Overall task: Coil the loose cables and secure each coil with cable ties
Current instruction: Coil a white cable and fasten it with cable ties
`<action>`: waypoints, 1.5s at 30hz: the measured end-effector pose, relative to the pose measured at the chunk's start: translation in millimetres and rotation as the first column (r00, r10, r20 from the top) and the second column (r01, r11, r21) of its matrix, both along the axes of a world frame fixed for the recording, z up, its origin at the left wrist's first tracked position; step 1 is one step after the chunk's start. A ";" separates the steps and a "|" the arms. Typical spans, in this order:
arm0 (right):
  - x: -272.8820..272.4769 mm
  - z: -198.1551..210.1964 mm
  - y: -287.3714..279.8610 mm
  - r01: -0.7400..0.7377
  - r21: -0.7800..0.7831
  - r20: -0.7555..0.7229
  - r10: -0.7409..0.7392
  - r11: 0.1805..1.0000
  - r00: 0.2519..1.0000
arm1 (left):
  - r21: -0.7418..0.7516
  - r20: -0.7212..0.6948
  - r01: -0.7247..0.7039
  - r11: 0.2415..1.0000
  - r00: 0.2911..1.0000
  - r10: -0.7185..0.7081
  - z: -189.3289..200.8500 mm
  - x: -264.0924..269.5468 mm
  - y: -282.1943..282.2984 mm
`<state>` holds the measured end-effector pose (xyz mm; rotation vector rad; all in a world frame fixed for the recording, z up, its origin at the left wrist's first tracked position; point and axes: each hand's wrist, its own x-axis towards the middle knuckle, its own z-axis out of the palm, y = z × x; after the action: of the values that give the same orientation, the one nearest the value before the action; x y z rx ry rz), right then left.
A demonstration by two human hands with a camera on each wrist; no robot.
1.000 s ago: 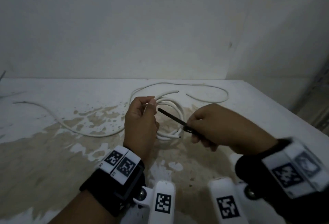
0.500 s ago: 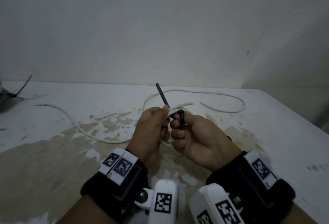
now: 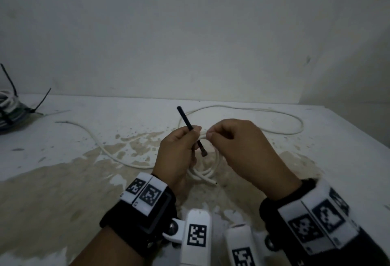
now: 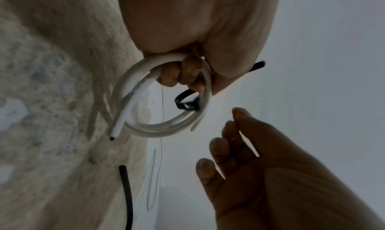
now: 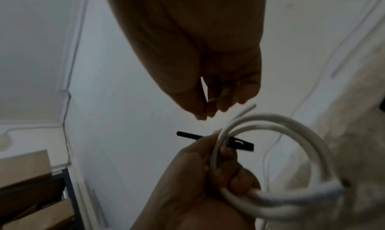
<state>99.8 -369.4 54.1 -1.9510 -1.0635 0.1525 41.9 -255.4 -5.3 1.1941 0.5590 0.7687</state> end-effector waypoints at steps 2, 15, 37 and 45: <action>7.7 -1.0 1.0 0.029 -0.041 0.073 -0.026 0.999 0.997 | -0.032 0.003 0.021 0.999 1.000 -0.021 0.0 -1.0 -1.7; 8.5 -23.6 9.8 -0.006 0.019 0.316 0.000 1.000 0.949 | -0.090 0.011 0.040 0.995 0.999 -0.039 7.8 -5.4 -1.4; 14.3 -32.9 3.4 0.110 0.457 0.033 -0.140 0.882 0.990 | 0.715 -0.132 -0.029 0.698 0.976 0.176 8.6 -4.3 -16.4; 14.9 -32.8 3.5 0.119 0.428 0.022 -0.142 0.896 0.990 | 0.745 -0.123 -0.036 0.666 0.974 0.190 5.8 -3.9 -14.7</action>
<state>114.7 -365.9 21.3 -1.6243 -0.9048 -0.1948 38.0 -270.2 0.5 2.0317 0.4869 1.0452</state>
